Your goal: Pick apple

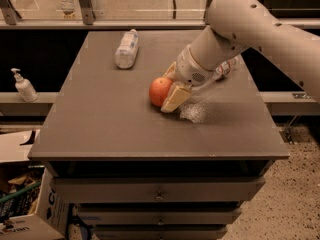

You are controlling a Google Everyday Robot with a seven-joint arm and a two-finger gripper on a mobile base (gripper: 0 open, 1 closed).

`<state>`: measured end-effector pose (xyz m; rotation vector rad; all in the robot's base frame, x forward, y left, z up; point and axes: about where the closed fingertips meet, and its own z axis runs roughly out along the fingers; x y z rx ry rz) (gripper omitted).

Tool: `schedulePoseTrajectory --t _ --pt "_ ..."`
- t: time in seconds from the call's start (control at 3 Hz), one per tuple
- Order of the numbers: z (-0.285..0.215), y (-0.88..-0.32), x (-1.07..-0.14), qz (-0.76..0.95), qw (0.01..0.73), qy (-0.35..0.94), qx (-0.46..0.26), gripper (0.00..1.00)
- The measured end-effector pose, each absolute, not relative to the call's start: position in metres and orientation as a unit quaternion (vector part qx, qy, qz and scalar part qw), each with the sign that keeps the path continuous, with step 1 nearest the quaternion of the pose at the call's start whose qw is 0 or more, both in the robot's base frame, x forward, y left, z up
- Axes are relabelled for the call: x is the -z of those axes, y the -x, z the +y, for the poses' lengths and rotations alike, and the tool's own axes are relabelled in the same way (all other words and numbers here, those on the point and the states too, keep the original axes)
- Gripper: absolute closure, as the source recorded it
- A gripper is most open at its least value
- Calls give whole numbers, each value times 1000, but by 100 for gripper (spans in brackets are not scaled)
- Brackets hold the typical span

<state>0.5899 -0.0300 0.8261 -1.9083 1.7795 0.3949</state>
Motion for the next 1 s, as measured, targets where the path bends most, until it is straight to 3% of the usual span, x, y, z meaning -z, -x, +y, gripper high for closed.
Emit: schedulePoseTrajectory --t 0.67,1.0 --pt "-24 -588 -836 689 215 674 -156 87" --pt "-27 -585 -866 694 227 660 -176 100"
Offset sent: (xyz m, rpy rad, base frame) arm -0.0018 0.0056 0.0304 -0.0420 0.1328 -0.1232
